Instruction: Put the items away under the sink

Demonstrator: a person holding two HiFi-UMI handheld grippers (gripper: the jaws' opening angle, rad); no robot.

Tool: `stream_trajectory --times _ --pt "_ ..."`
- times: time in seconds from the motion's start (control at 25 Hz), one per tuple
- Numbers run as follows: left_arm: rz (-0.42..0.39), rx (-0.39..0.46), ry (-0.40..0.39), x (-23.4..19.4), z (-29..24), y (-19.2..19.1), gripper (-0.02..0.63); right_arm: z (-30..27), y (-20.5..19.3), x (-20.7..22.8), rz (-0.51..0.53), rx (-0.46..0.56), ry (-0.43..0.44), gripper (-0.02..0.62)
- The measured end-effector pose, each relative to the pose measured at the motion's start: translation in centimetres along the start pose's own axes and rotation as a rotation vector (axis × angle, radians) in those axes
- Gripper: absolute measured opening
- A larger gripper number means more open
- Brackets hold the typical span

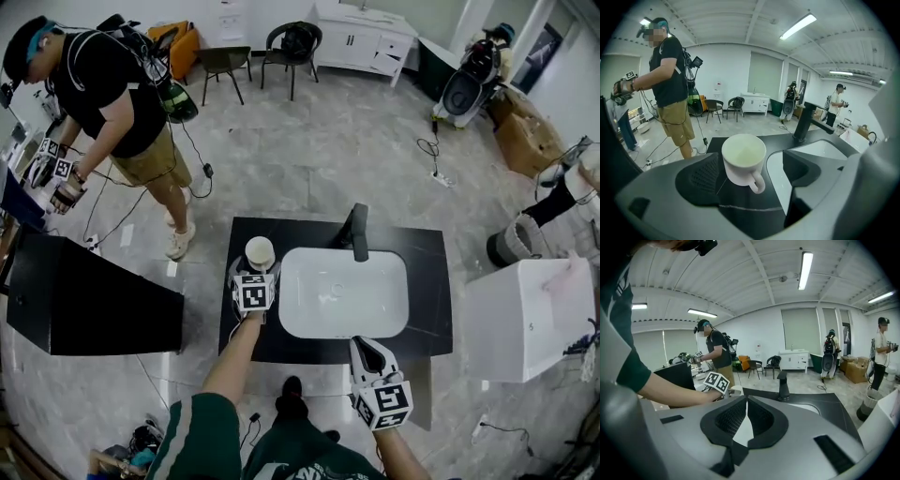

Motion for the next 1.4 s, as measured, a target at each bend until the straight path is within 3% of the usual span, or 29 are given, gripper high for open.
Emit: stream_trajectory --times 0.28,0.48,0.96,1.4 --pt "0.033 -0.056 0.045 -1.0 -3.2 1.1 0.419 0.3 -0.3 2.2 -0.024 -0.012 -0.067 0.043" --pt "0.036 -0.093 0.025 -1.0 -4.1 1.6 0.419 0.5 -0.5 3.0 -0.036 -0.009 -0.093 0.043" --pt "0.020 -0.077 0.036 -1.1 -3.4 2.0 0.417 1.3 -0.6 3.6 -0.056 -0.001 -0.125 0.043" --pt "-0.077 -0.057 -0.088 1.6 -0.2 1.3 0.417 2.3 -0.9 2.8 -0.046 0.017 -0.120 0.043"
Point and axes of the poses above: the fingertips, and each gripper's own axes: z backward along the fingers, x to its right, y out of its top, the point moved 10 cm from there along z, backward along the fingers, and after that the axes turned 6 degrees about -z, right-handed, at the moved point
